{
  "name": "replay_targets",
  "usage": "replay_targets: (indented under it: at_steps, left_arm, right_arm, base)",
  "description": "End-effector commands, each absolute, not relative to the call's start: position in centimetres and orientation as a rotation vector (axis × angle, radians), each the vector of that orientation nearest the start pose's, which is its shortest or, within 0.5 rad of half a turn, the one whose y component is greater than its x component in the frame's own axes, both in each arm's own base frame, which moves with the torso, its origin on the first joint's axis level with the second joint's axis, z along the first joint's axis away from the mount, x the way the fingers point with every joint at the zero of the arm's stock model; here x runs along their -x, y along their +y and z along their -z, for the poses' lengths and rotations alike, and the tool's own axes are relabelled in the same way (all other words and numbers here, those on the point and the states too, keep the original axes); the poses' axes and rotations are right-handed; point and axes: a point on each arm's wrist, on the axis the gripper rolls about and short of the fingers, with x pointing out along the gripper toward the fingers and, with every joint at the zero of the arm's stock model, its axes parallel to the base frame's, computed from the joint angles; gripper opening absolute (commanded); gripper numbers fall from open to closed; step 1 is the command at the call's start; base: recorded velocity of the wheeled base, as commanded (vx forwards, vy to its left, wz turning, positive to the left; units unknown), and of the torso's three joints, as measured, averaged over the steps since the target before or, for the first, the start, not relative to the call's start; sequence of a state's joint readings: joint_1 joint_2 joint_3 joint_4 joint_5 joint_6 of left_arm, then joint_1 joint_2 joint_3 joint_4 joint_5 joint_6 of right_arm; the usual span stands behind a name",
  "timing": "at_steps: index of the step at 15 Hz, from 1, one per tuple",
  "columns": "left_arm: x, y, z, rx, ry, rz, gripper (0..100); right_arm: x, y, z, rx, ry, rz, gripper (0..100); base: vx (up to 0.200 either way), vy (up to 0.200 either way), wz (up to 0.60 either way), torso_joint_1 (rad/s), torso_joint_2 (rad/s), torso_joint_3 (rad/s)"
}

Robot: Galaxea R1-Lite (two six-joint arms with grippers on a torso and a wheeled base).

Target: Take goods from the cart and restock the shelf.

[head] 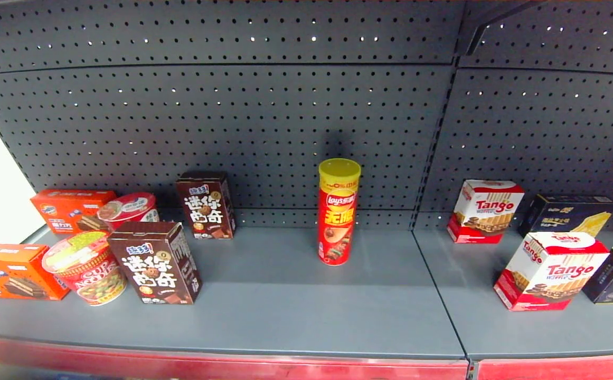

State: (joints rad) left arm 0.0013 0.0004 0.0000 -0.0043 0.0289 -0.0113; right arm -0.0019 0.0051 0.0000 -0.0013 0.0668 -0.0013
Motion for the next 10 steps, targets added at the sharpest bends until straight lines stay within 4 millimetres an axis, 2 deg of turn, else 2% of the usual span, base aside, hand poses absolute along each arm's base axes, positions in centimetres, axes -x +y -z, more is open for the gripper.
replay_targets:
  at_steps: [1,10]
  left_arm:
    - [2.28,0.06,-7.60,0.011,-0.005,-0.031,100]
    - [2.28,0.06,-7.60,0.014,-0.005,-0.031,100]
  right_arm:
    - [2.24,0.16,-7.58,0.001,0.005,-0.066,100]
    - [2.24,0.15,-7.58,0.001,0.005,-0.064,100]
  base:
    - [0.000,0.000,0.60,0.002,0.00,-0.002]
    - [0.000,0.000,0.60,0.002,0.00,0.004]
